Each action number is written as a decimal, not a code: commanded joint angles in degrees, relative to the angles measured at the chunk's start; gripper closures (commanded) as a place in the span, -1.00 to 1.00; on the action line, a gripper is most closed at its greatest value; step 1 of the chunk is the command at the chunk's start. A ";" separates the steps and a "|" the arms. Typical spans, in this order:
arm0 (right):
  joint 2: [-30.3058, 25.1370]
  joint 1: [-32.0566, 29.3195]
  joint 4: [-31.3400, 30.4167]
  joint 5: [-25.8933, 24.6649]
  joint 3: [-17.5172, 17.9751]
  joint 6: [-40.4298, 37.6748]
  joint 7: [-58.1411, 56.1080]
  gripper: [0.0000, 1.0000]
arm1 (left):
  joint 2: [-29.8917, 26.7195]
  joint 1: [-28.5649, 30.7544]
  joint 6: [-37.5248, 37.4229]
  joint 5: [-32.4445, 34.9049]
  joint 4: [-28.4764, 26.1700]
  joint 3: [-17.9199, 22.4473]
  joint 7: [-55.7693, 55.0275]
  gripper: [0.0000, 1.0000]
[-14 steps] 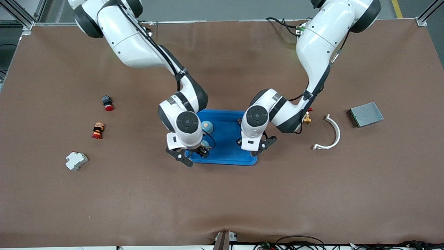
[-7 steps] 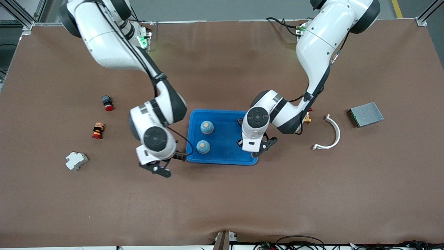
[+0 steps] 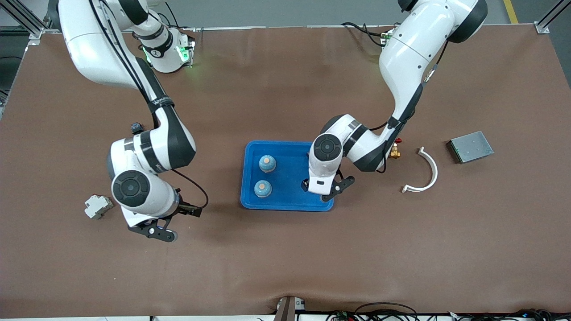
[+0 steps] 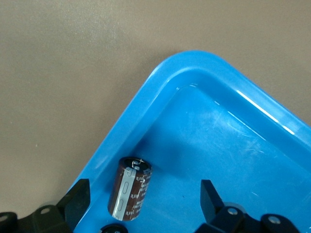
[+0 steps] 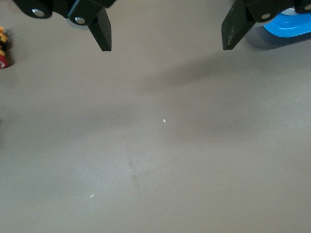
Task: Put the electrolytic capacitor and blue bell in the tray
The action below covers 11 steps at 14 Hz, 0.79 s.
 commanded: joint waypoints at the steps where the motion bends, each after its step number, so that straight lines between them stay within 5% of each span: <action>1: -2.87 -2.42 -0.87 0.25 0.66 -0.43 -5.69 -1.00 | -1.62 -0.67 -1.07 1.23 0.54 0.71 -0.64 -1.00; 11: -8.84 -12.44 -0.87 -0.19 0.58 -0.51 -30.74 -1.00 | -14.36 6.44 -17.14 -2.63 0.27 -0.44 19.81 -1.00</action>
